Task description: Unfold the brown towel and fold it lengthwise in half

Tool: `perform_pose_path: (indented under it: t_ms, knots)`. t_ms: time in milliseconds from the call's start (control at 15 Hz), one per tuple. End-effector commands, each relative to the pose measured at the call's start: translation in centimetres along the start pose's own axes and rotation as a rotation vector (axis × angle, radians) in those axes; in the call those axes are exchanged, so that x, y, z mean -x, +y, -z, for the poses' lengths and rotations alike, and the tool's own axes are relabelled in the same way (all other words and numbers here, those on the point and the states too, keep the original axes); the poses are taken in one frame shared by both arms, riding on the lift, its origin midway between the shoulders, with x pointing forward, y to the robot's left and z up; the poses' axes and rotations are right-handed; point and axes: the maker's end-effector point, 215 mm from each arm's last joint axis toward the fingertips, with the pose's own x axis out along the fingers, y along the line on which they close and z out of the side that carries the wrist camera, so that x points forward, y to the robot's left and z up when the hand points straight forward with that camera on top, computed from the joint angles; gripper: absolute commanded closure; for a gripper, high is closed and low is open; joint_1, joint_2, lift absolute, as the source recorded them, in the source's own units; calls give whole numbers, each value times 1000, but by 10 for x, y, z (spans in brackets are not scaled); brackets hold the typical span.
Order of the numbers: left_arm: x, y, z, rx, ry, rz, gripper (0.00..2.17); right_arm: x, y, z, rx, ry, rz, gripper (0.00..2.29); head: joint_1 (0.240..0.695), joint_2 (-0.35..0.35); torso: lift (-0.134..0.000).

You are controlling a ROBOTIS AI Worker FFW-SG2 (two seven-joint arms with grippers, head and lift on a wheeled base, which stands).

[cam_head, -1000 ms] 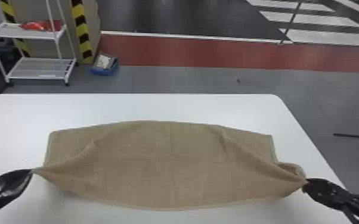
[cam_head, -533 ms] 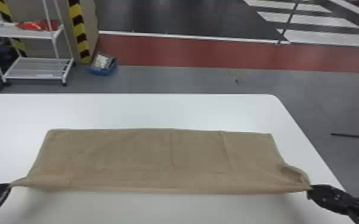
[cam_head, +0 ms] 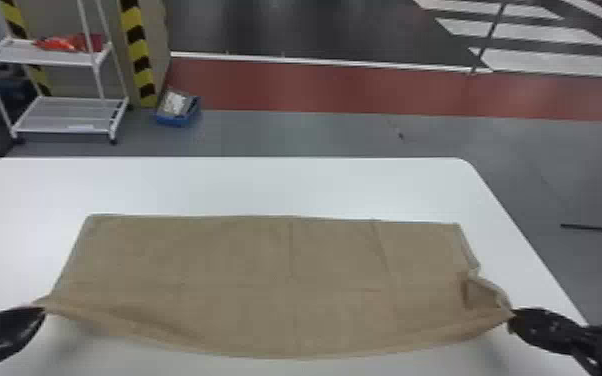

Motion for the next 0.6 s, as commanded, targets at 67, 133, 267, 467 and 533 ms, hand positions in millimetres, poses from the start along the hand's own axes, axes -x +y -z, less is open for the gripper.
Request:
perform_pose_path:
  t_ms: [67, 133, 267, 467, 533]
  knots:
    - [0, 4, -1, -11, 0, 3, 1234, 3, -6, -3, -10, -5, 9, 1447, 695, -141, -119]
    - [-3, 10, 0, -10, 3, 6, 1237, 4, -13, -4, -42, -9, 21, 1497, 695, -141, -119]
    - [-10, 26, 6, 25, 25, -1, 1713, 5, -26, -13, -72, -17, 40, 1507, 695, -147, -119]
    - [-15, 39, 3, 19, 38, -8, 1713, 14, -44, -9, -313, 17, 86, 1507, 695, -150, -119]
    - [-16, 44, 2, 13, 37, -13, 1713, 19, -44, 0, -424, 65, 108, 1507, 695, -154, -119]
